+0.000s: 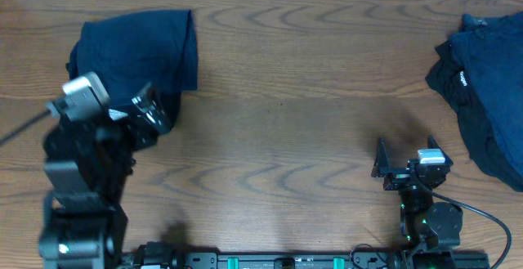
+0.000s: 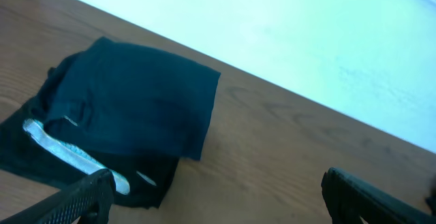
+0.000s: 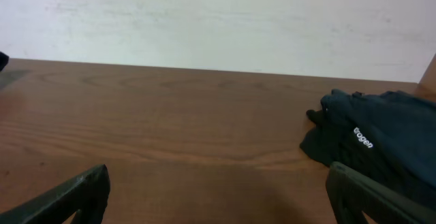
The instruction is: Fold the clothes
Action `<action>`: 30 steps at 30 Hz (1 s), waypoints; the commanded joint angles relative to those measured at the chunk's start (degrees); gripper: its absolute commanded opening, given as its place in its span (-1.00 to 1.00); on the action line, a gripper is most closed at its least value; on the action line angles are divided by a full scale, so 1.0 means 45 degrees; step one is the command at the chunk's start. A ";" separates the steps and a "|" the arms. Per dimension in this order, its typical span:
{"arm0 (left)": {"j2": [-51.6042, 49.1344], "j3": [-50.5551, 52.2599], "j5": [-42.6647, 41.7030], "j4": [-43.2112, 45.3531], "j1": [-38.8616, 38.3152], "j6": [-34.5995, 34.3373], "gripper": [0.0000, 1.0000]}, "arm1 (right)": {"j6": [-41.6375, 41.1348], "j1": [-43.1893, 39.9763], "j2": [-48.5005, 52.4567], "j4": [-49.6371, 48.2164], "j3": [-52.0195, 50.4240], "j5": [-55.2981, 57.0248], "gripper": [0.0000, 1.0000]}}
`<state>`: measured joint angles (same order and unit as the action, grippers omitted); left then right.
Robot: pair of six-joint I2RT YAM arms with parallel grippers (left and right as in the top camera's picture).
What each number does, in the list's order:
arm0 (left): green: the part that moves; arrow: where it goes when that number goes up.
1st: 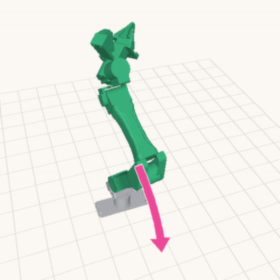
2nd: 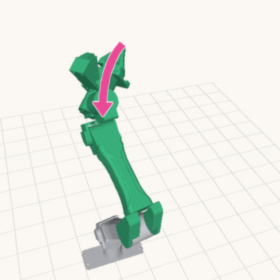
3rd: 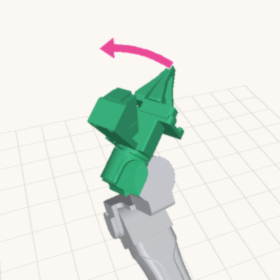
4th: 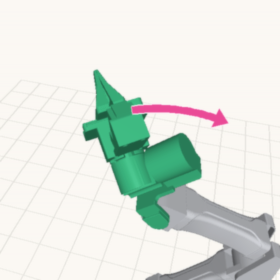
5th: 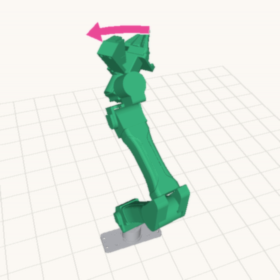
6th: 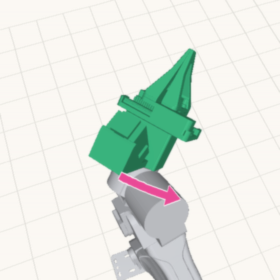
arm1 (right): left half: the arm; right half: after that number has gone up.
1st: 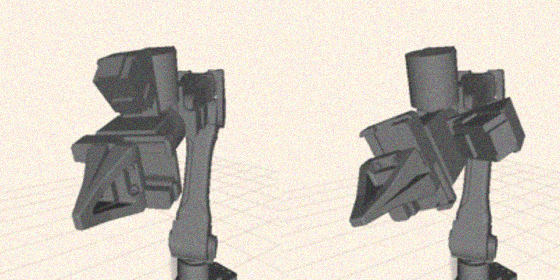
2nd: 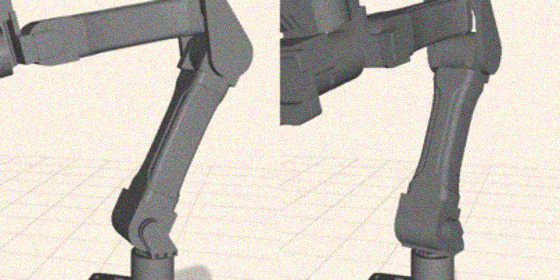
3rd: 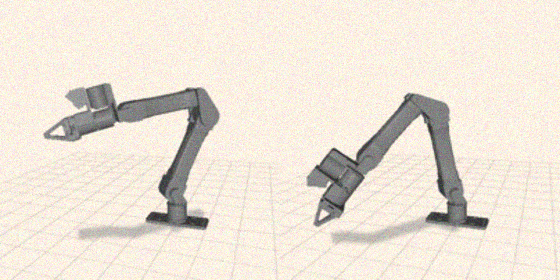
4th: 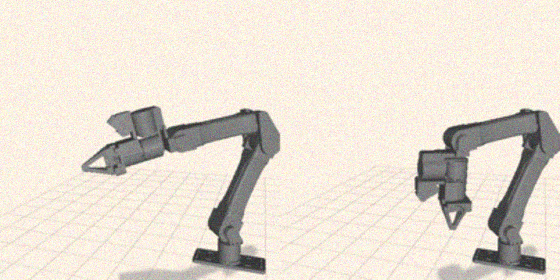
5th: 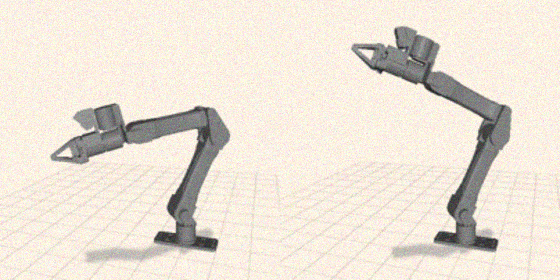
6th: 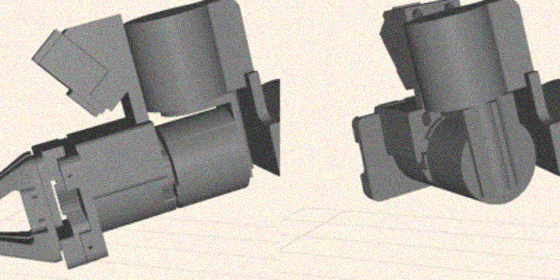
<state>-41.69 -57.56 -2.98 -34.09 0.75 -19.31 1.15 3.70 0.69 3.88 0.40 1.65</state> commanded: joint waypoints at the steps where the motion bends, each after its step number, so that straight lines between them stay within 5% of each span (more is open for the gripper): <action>1: 0.1044 0.1773 0.0797 0.0656 -0.0306 0.0029 0.96 | 0.0238 -0.0092 -0.0092 0.0068 -0.0019 -0.0087 0.98; 16: 0.5610 1.0098 0.0816 0.7359 -0.0330 0.0029 0.96 | 0.0238 -0.0092 -0.0092 0.0068 -0.0019 -0.0087 0.98; 30: 0.7271 1.2021 0.0826 0.8267 -0.0330 0.0243 0.96 | 0.0238 -0.0092 -0.0092 0.0068 -0.0019 -0.0083 0.98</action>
<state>-10.15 -3.62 0.03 2.83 -0.51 -19.29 1.34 3.70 0.67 3.90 0.40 1.41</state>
